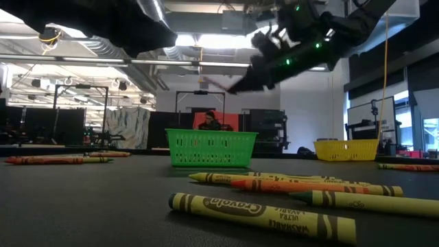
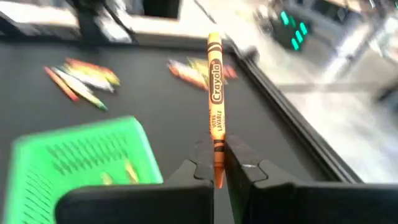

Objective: Sort crayons
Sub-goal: Put the orange crayon into the black bin

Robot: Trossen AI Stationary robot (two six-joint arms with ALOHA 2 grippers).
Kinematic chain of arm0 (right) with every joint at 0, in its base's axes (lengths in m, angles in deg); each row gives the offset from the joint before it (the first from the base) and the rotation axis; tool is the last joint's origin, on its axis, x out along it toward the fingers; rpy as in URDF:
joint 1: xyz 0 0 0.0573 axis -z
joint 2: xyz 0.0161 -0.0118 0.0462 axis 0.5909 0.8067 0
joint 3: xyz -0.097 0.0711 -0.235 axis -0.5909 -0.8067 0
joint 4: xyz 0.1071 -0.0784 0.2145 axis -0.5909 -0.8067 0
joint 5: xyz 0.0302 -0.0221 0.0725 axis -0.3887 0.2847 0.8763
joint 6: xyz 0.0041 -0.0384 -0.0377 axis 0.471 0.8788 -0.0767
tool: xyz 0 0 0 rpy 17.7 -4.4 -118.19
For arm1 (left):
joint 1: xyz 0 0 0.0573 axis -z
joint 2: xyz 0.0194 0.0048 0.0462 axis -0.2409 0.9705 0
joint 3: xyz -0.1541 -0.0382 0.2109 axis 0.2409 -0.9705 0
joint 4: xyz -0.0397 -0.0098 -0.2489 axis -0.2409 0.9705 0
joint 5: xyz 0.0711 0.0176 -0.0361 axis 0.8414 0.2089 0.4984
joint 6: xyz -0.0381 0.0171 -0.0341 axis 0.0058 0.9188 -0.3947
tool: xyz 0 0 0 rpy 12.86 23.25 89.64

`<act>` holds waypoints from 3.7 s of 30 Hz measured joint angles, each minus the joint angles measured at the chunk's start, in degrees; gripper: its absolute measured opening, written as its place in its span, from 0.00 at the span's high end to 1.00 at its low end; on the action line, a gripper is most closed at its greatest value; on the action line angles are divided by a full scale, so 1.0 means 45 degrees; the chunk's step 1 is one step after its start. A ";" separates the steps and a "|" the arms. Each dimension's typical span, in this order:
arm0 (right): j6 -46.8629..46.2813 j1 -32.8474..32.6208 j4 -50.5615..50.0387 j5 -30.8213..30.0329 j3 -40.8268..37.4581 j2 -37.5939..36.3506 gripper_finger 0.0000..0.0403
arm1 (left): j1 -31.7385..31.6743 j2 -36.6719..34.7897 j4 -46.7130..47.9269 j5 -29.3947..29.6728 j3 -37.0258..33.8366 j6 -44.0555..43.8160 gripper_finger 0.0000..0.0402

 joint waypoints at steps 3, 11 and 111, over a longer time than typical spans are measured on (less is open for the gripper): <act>0.0262 -0.0543 0.0919 0.0486 0.0000 0.0000 0.99 | -0.0005 0.0283 -0.0029 0.0255 0.0005 0.0092 0.74; 0.1539 -0.2389 0.3004 0.1090 0.0000 -0.0005 0.98 | 0.0114 0.1468 -0.2292 -0.0067 0.0007 0.1216 0.74; -0.0302 -0.5378 -0.6306 -0.1317 0.1079 -0.3438 0.51 | 0.9458 0.0482 1.4124 -0.3056 0.3789 -1.5860 0.77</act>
